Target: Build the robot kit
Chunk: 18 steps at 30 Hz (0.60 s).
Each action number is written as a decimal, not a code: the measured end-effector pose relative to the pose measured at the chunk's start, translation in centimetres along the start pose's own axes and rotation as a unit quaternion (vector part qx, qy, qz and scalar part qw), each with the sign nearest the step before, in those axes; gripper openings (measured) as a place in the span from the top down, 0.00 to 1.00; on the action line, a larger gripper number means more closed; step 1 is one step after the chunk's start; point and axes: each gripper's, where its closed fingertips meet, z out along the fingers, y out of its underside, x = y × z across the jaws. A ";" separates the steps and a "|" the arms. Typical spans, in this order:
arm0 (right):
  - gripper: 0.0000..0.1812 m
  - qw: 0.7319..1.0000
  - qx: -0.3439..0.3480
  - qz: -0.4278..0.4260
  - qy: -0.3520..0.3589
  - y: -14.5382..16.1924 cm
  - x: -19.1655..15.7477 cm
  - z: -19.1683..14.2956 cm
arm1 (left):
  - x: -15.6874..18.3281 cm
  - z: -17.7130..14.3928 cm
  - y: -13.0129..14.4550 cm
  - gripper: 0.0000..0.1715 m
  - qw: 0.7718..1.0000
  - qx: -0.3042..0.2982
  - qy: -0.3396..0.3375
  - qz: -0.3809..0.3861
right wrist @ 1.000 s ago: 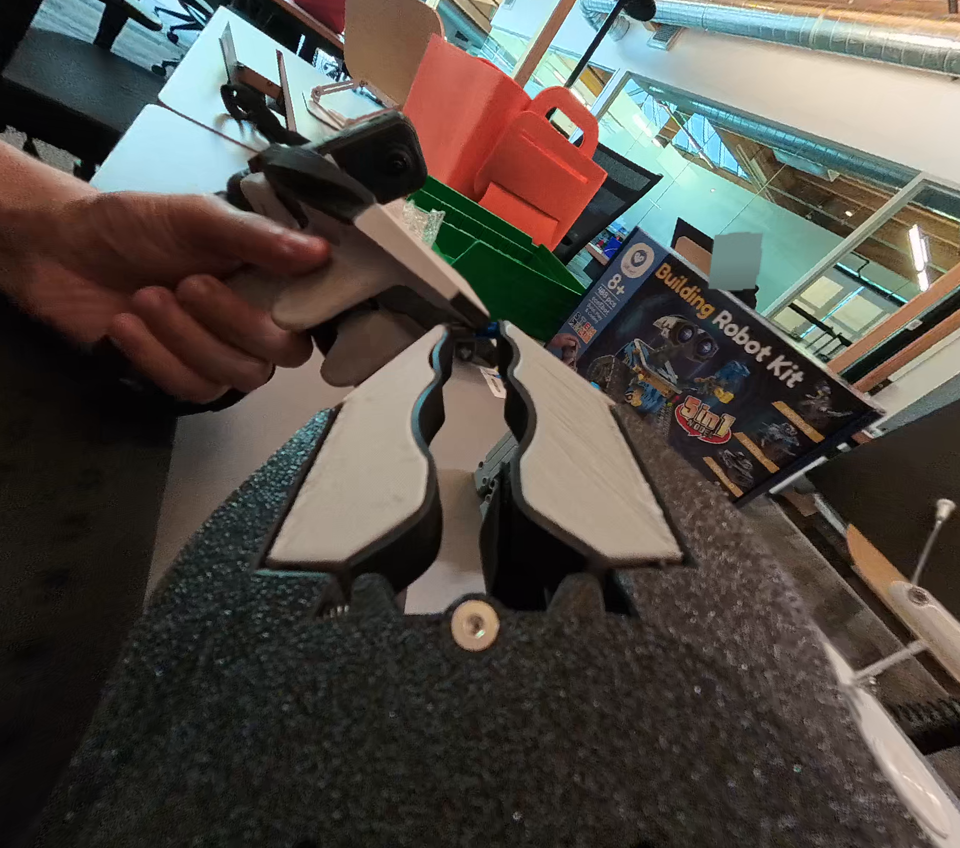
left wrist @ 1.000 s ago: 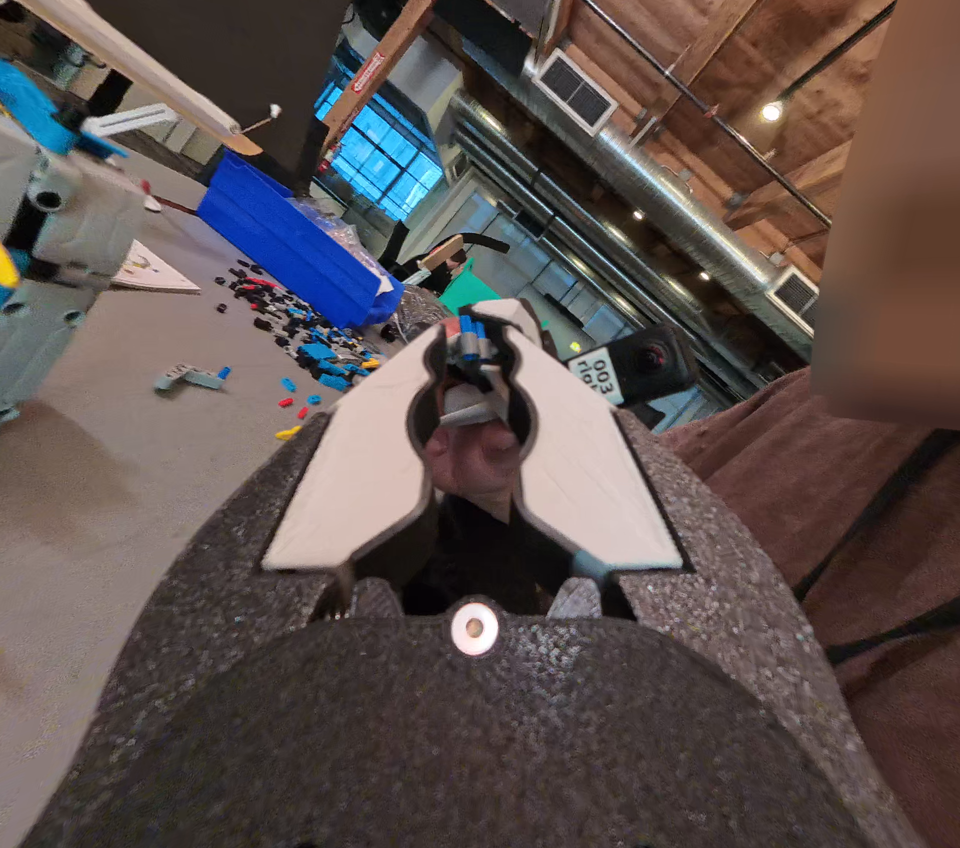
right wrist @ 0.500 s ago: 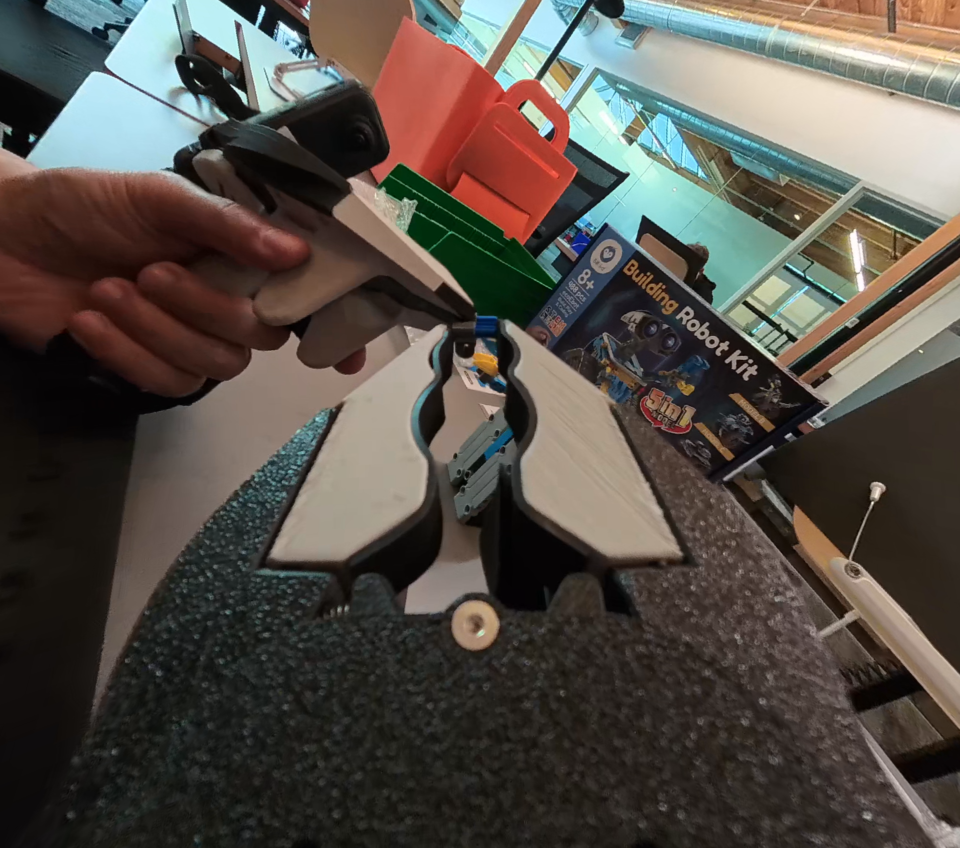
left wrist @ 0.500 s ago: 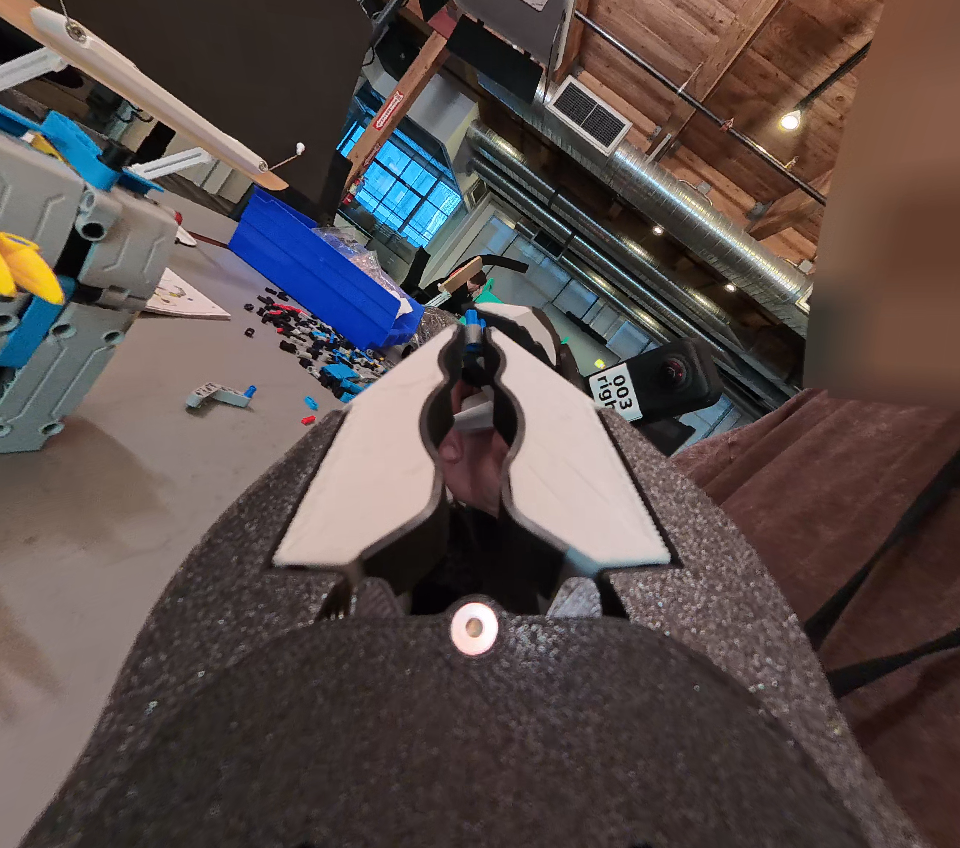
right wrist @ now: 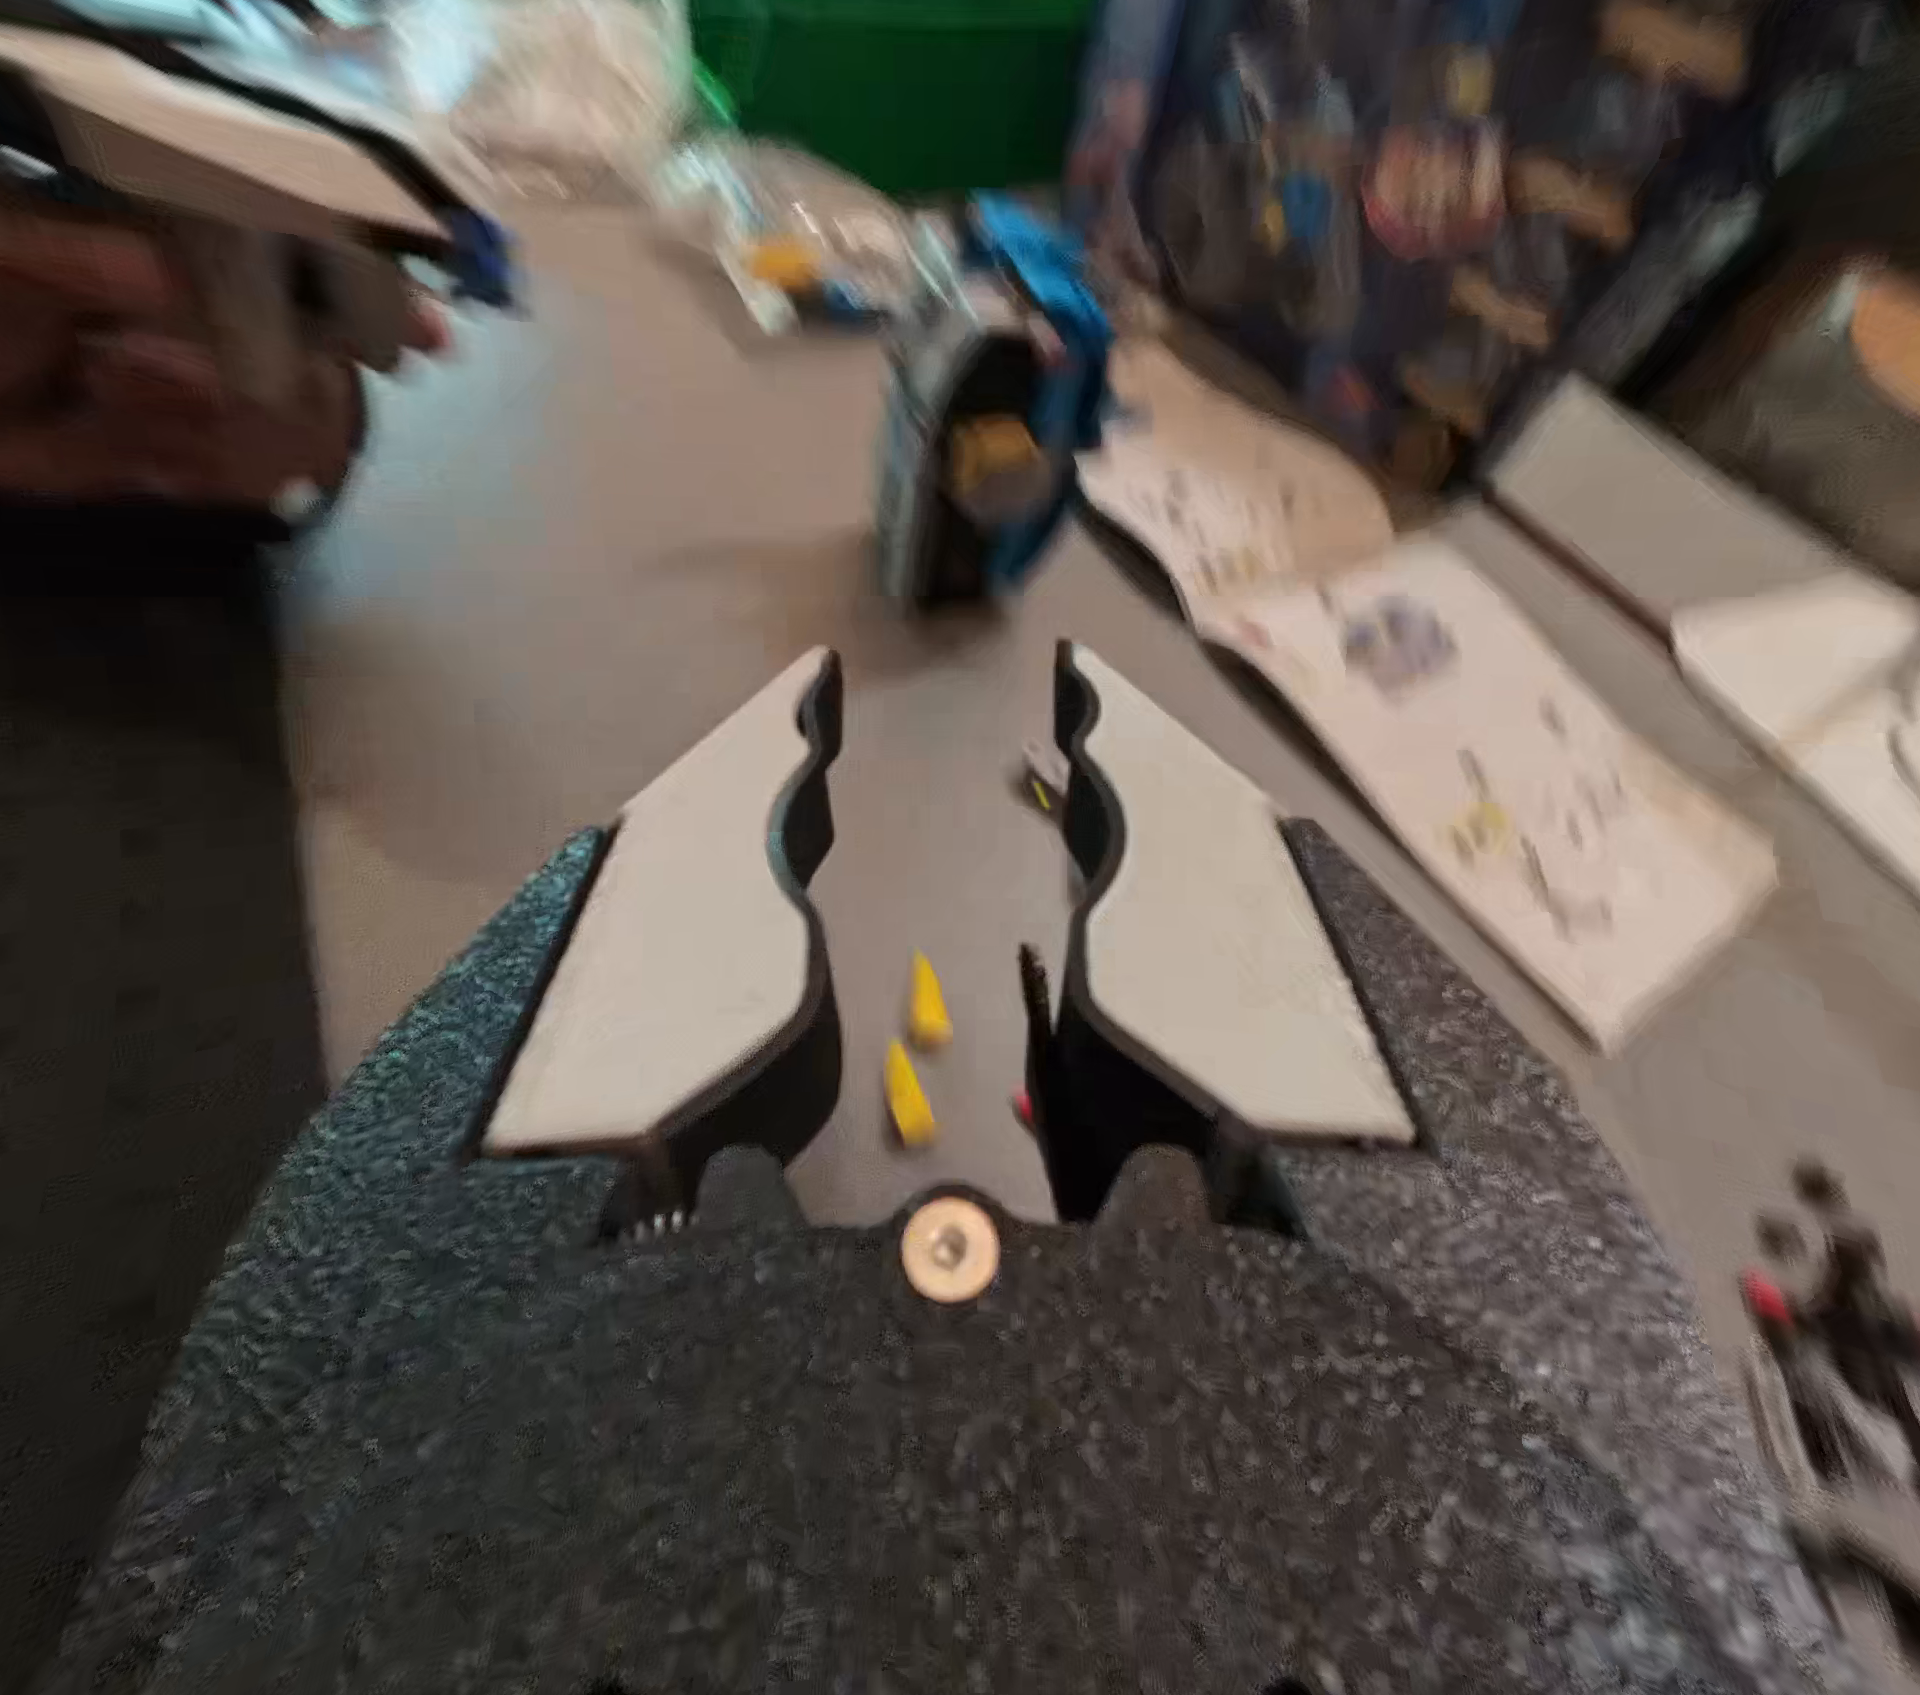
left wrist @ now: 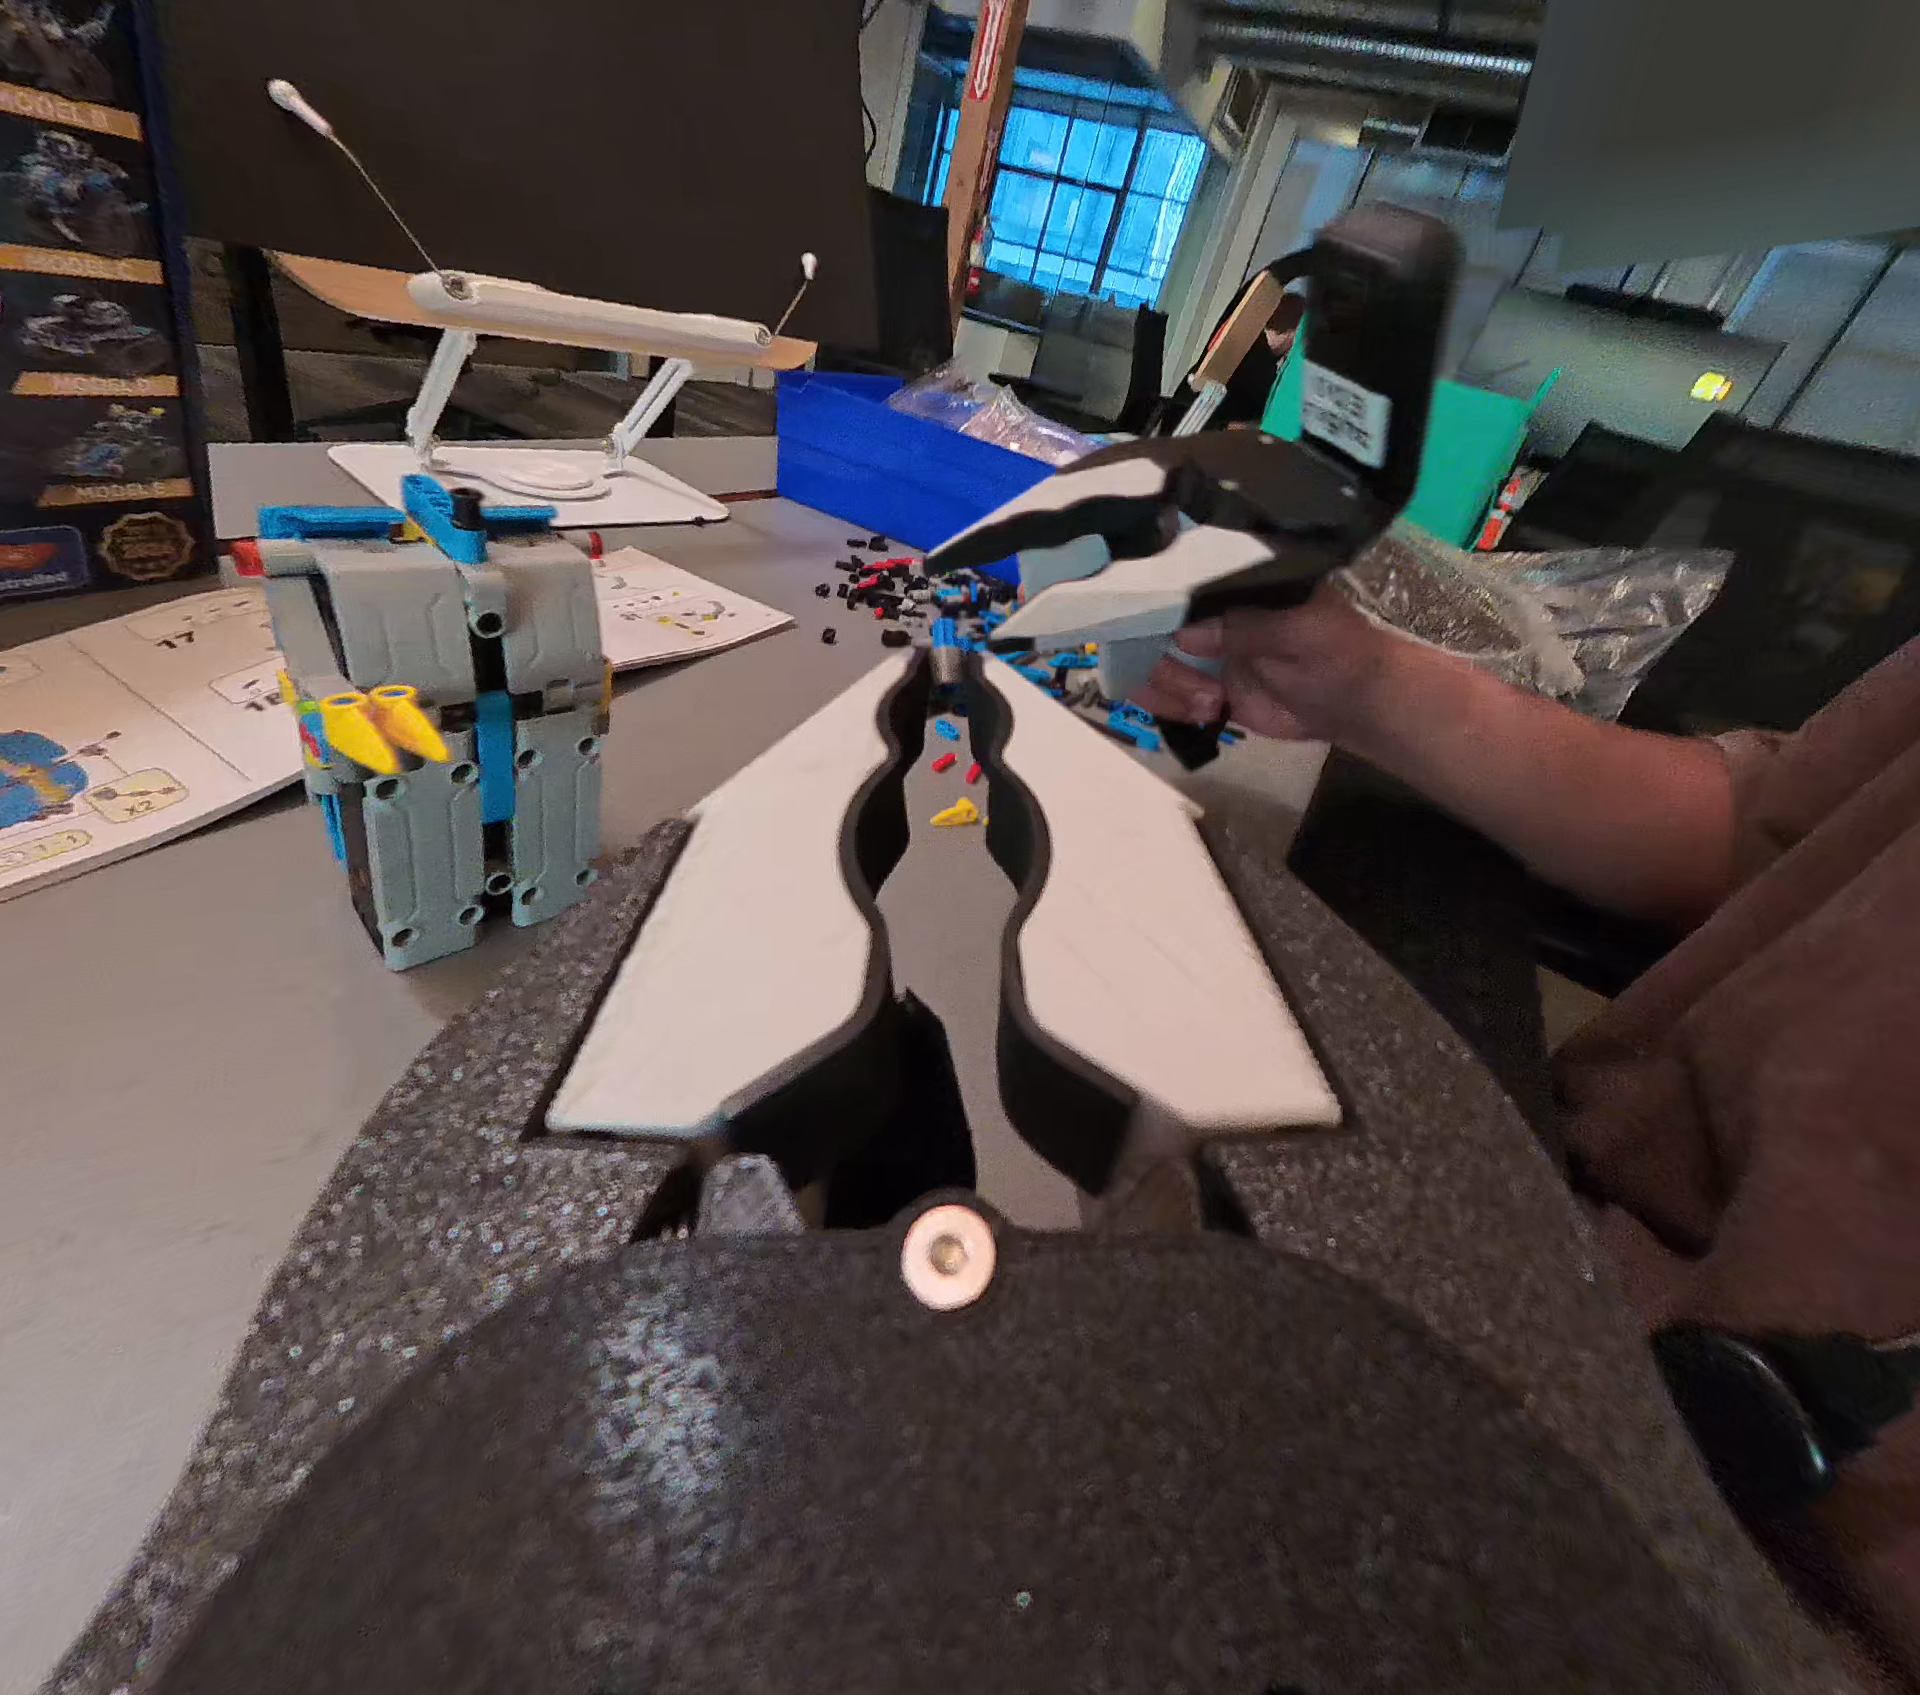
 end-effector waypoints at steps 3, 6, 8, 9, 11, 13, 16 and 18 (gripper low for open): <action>0.85 0.992 -0.111 0.059 -0.003 5.3 3.2 -2.0 | 0.3 0.4 0.5 0.96 1.000 -0.015 0.004 0.013; 0.86 0.983 -0.171 0.063 -0.027 8.2 3.5 -3.8 | 0.4 0.7 1.0 0.96 0.999 -0.027 0.000 0.030; 0.87 0.977 -0.176 0.069 -0.103 8.6 0.7 -4.4 | 0.5 1.0 1.3 0.96 0.998 -0.038 -0.003 0.043; 0.87 0.974 -0.184 0.058 -0.121 8.9 -0.3 -4.5 | 0.6 1.1 1.5 0.96 0.998 -0.042 -0.004 0.051; 0.87 0.972 -0.204 0.023 -0.115 9.7 -0.9 -4.0 | 0.8 1.3 1.9 0.96 0.997 -0.055 -0.002 0.063; 0.87 0.968 -0.222 0.011 -0.120 10.4 -1.3 -3.3 | 1.0 1.5 2.2 0.96 0.995 -0.061 -0.002 0.076; 0.87 0.962 -0.237 0.028 -0.133 11.2 -1.5 -2.6 | 1.1 1.4 2.2 0.96 0.995 -0.061 0.001 0.075; 0.87 0.961 -0.242 0.030 -0.129 11.6 -1.3 -2.4 | 1.0 1.4 2.0 0.96 0.996 -0.056 0.002 0.066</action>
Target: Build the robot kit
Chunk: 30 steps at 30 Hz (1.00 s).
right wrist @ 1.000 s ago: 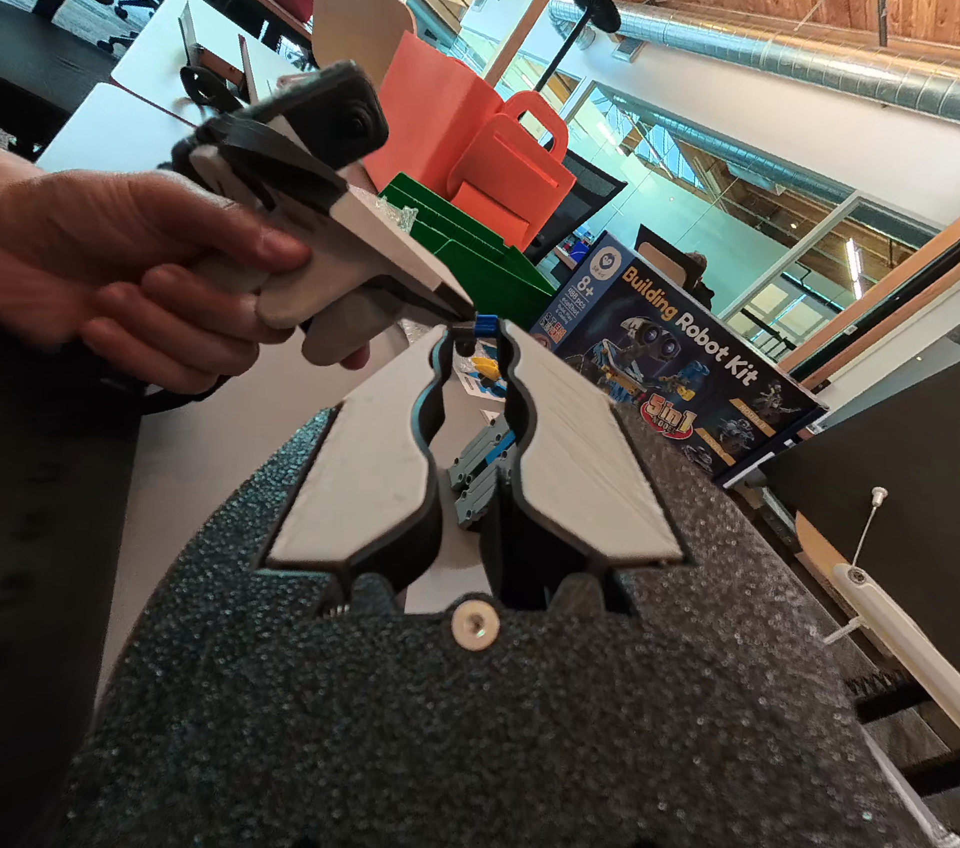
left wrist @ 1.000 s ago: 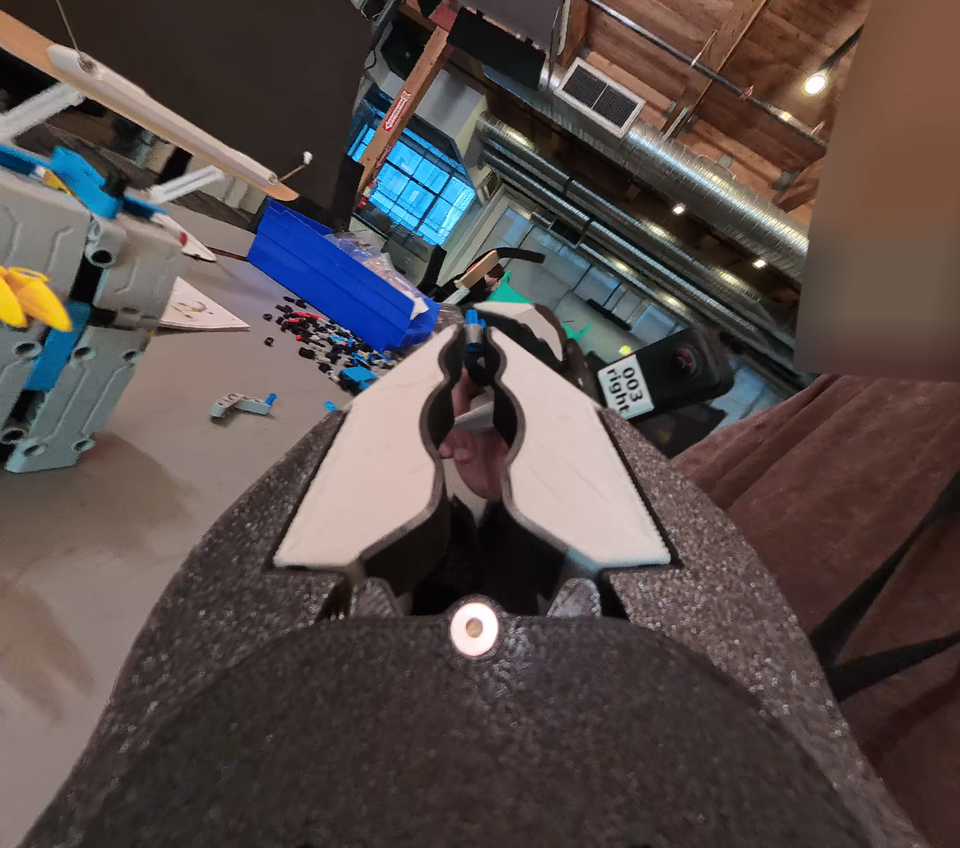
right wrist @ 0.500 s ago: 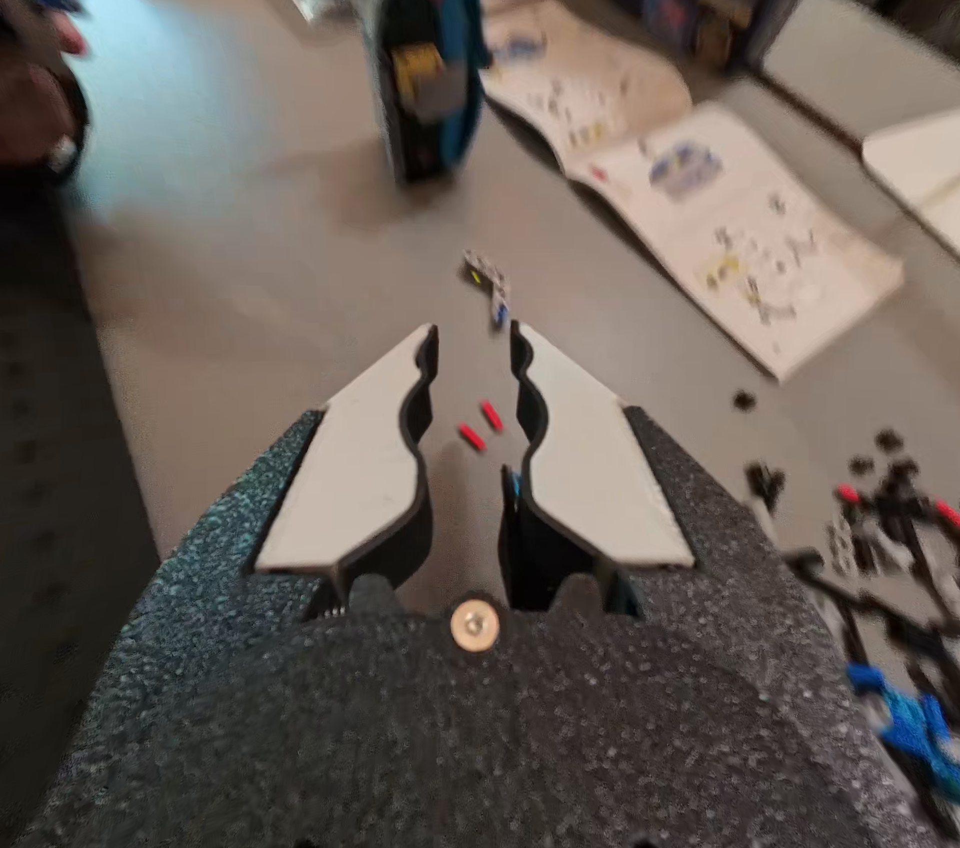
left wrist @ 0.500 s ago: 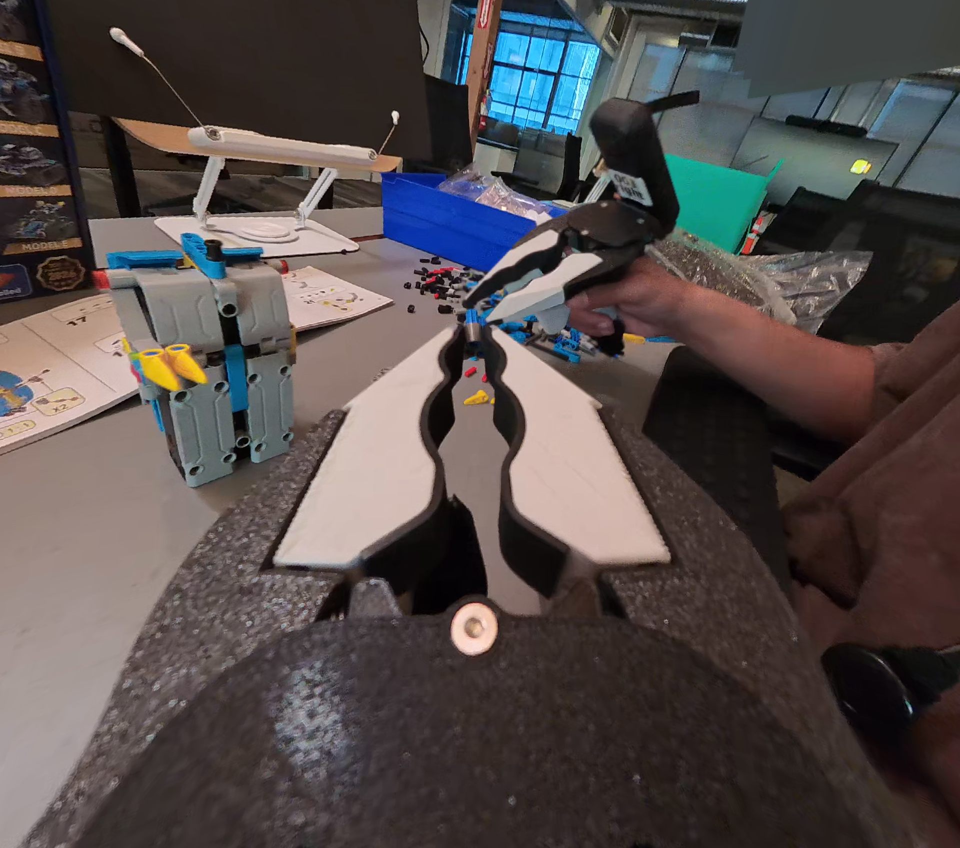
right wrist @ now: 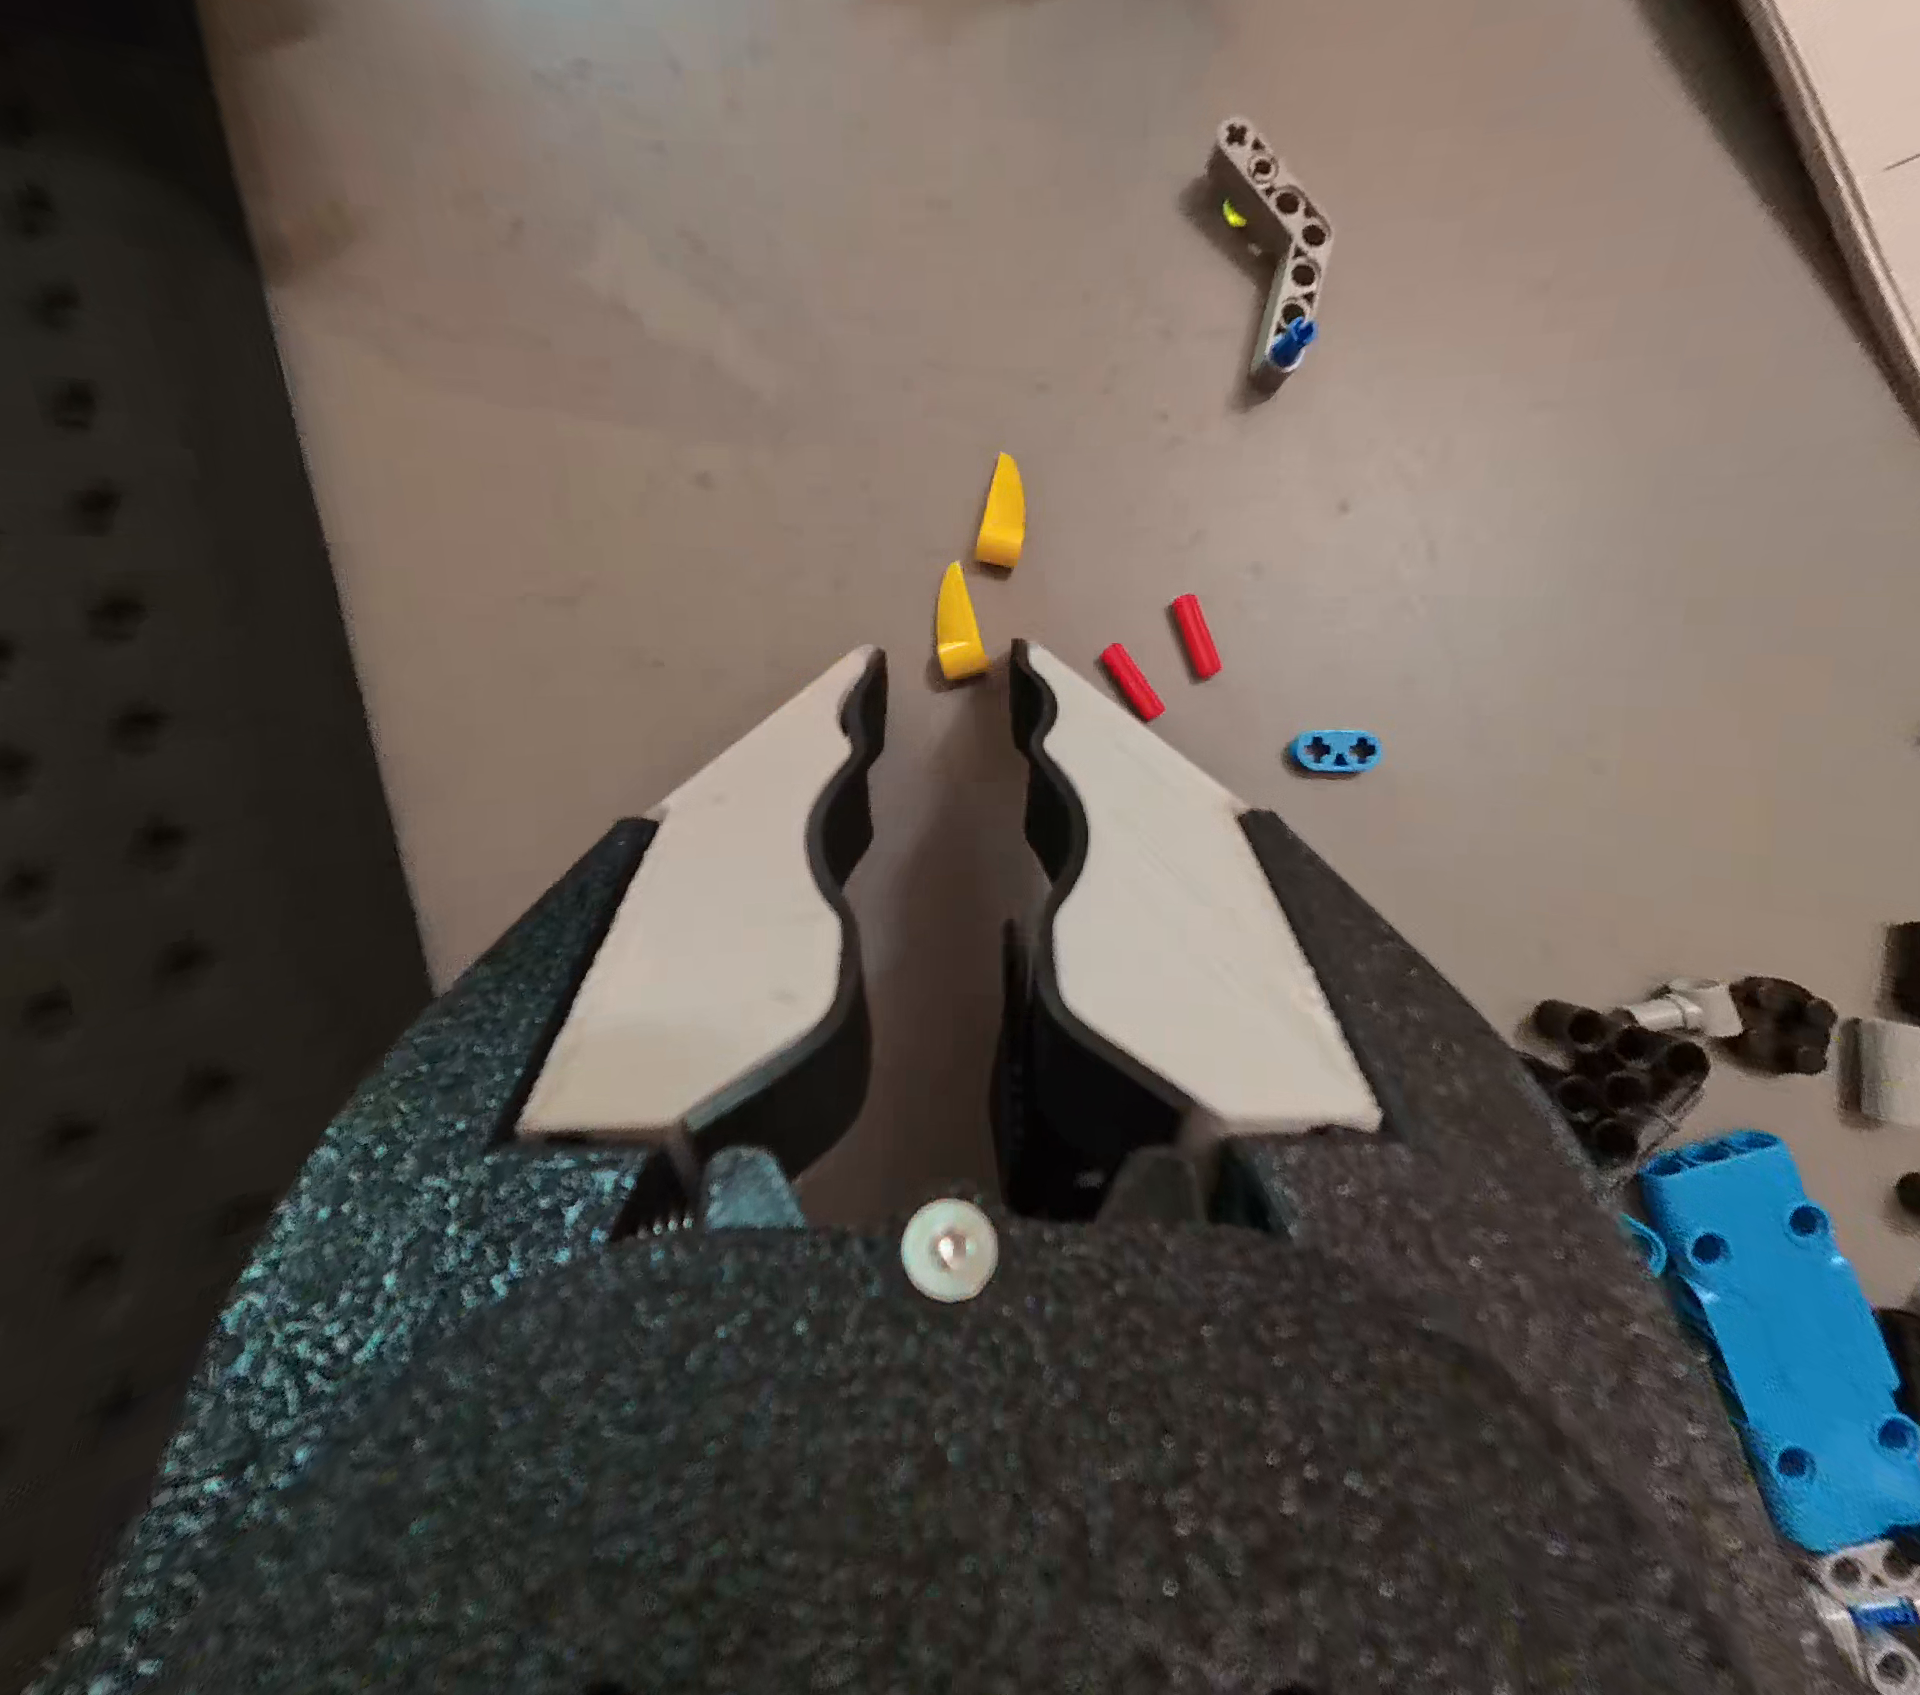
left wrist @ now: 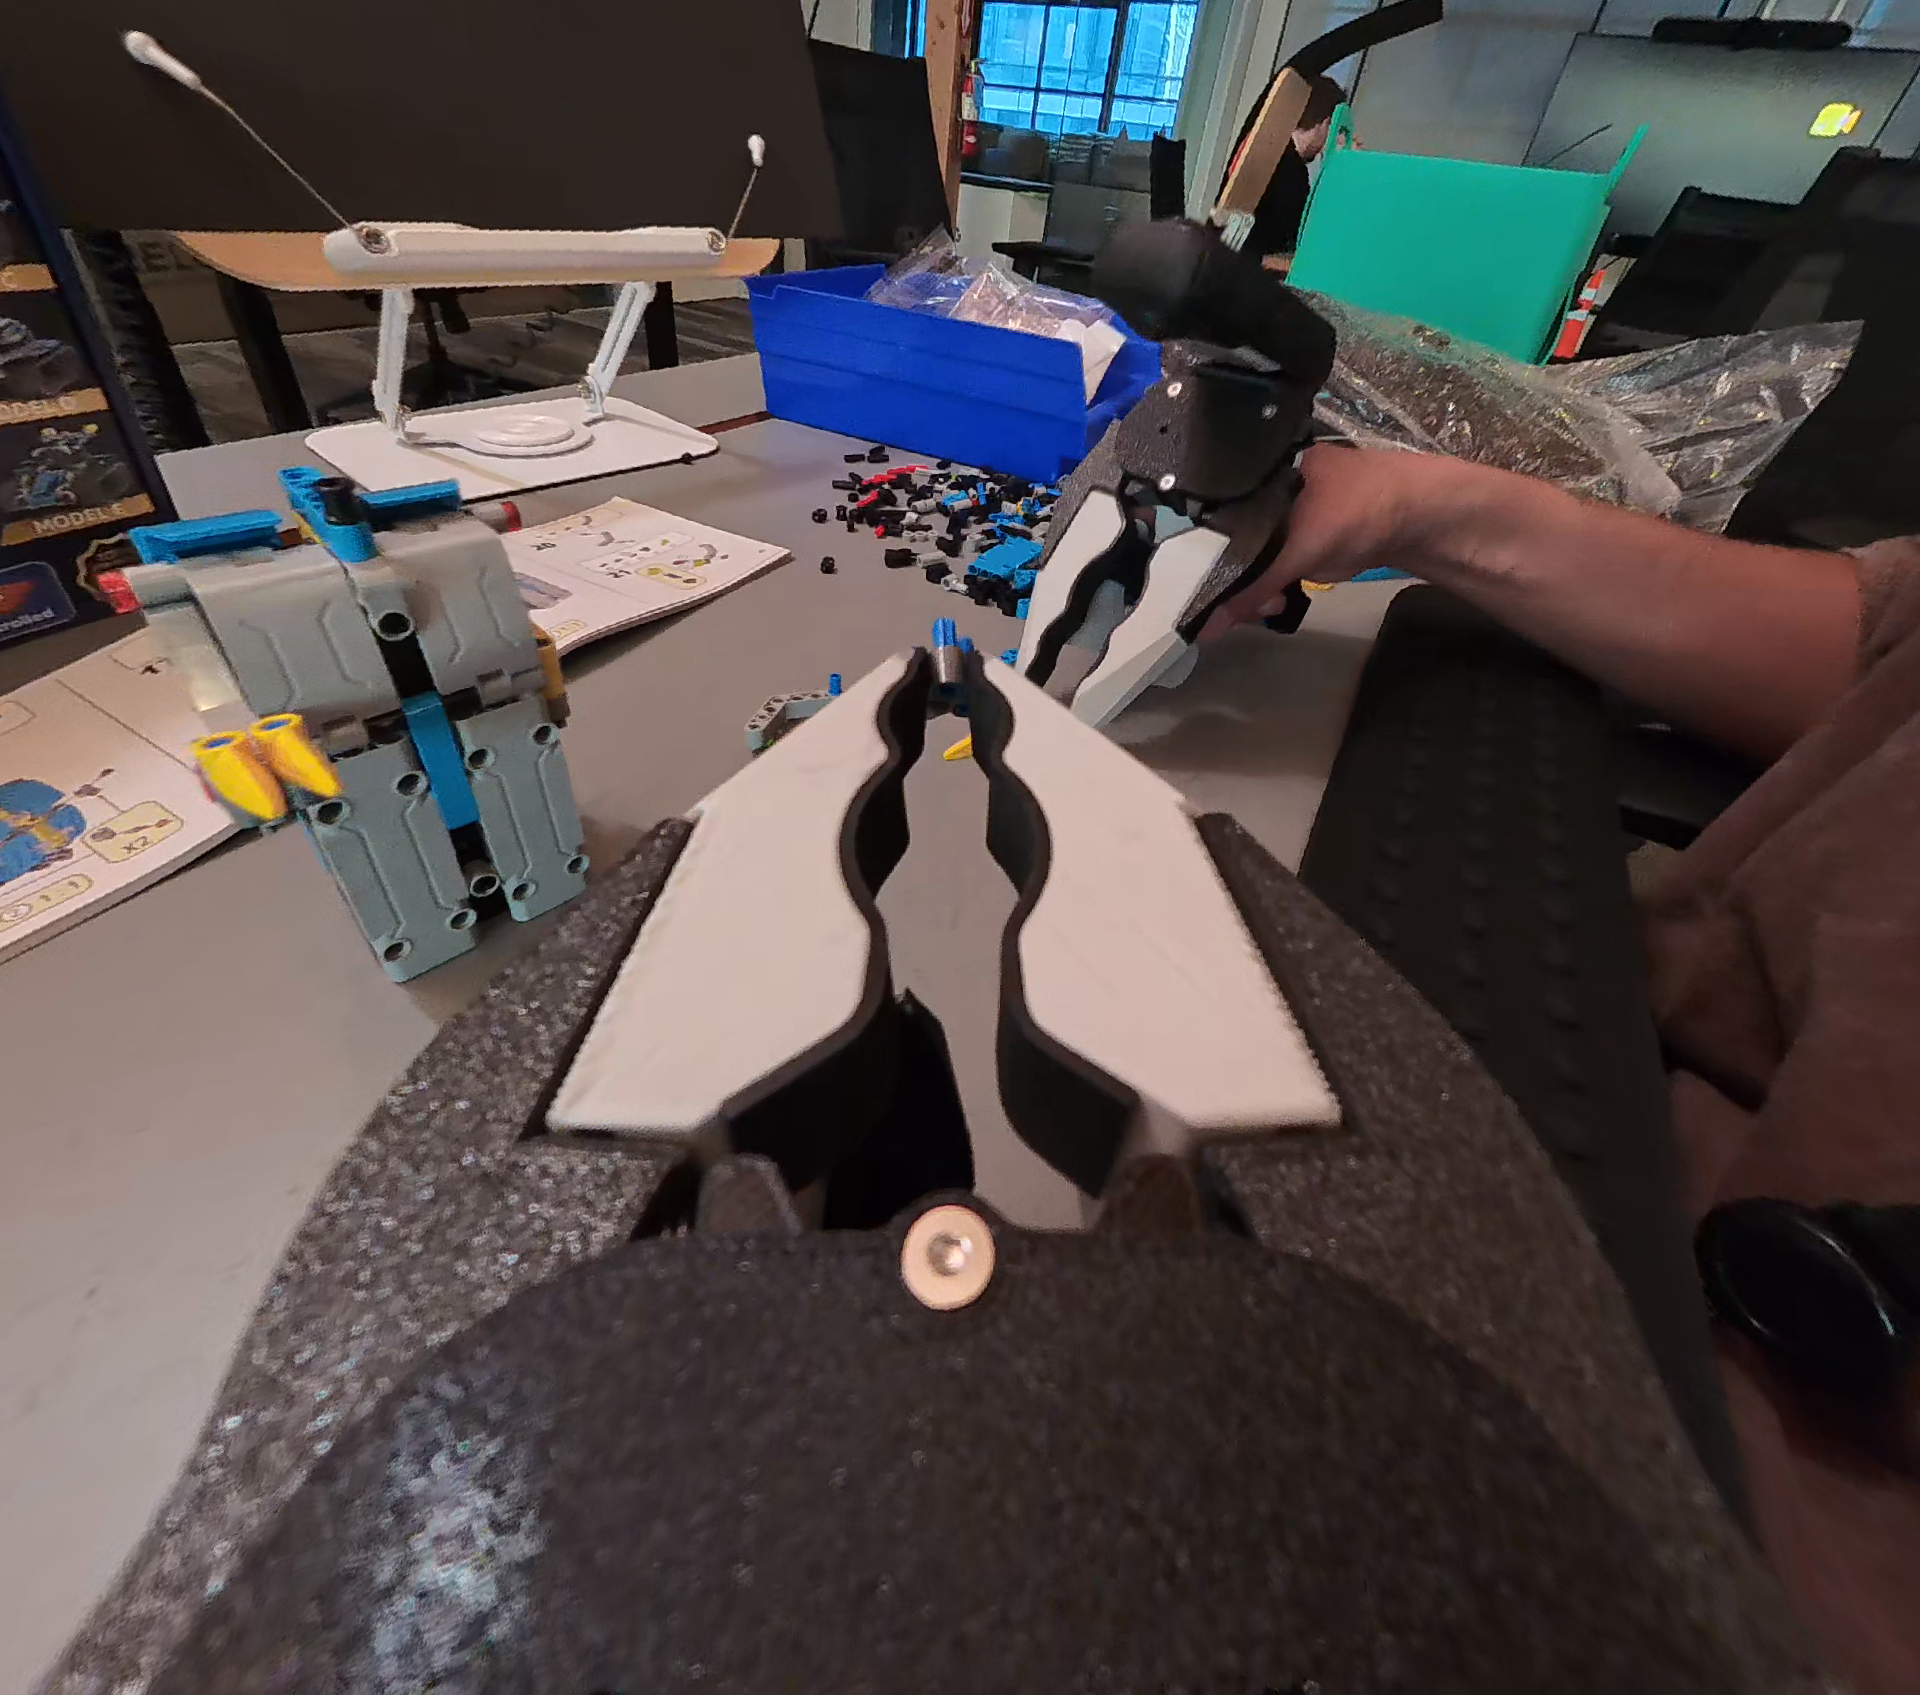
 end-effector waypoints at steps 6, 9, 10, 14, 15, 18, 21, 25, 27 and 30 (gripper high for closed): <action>0.88 1.000 0.001 0.000 0.022 0.4 1.1 -0.3 | 0.2 0.0 0.0 0.96 1.000 0.000 0.006 0.000; 0.89 0.999 0.006 0.008 0.039 0.5 1.7 -1.0 | 0.4 0.0 0.1 0.96 1.000 -0.003 0.006 0.008; 0.90 1.000 0.012 0.015 0.023 0.3 1.1 -1.0 | 0.4 0.1 0.1 0.96 1.000 -0.003 0.006 0.010; 0.91 1.000 -0.004 0.004 0.017 0.6 0.0 -0.2 | 0.4 0.0 0.1 0.96 1.000 -0.002 0.006 0.009; 0.92 1.000 0.009 0.003 0.019 0.1 0.1 -0.3 | 0.4 0.0 0.1 0.96 1.000 -0.002 0.007 0.008; 0.93 0.999 0.023 0.011 0.026 -0.4 0.7 0.1 | 0.5 0.1 0.1 0.96 1.000 -0.004 0.008 0.009; 0.94 0.999 0.026 0.004 0.026 -0.5 0.7 0.4 | 0.6 0.1 0.1 0.96 1.000 -0.003 0.008 0.011; 0.94 0.999 0.028 -0.002 0.038 -0.3 0.9 0.1 | 0.5 0.0 0.1 0.96 1.000 -0.003 0.008 0.009; 0.94 0.999 0.033 -0.005 0.031 -0.4 0.8 0.1 | 0.6 0.1 0.1 0.96 1.000 -0.004 0.009 0.010; 0.94 0.995 0.067 -0.054 0.041 -1.9 0.2 -0.7 | 0.6 0.1 0.2 0.96 1.000 -0.004 0.009 0.012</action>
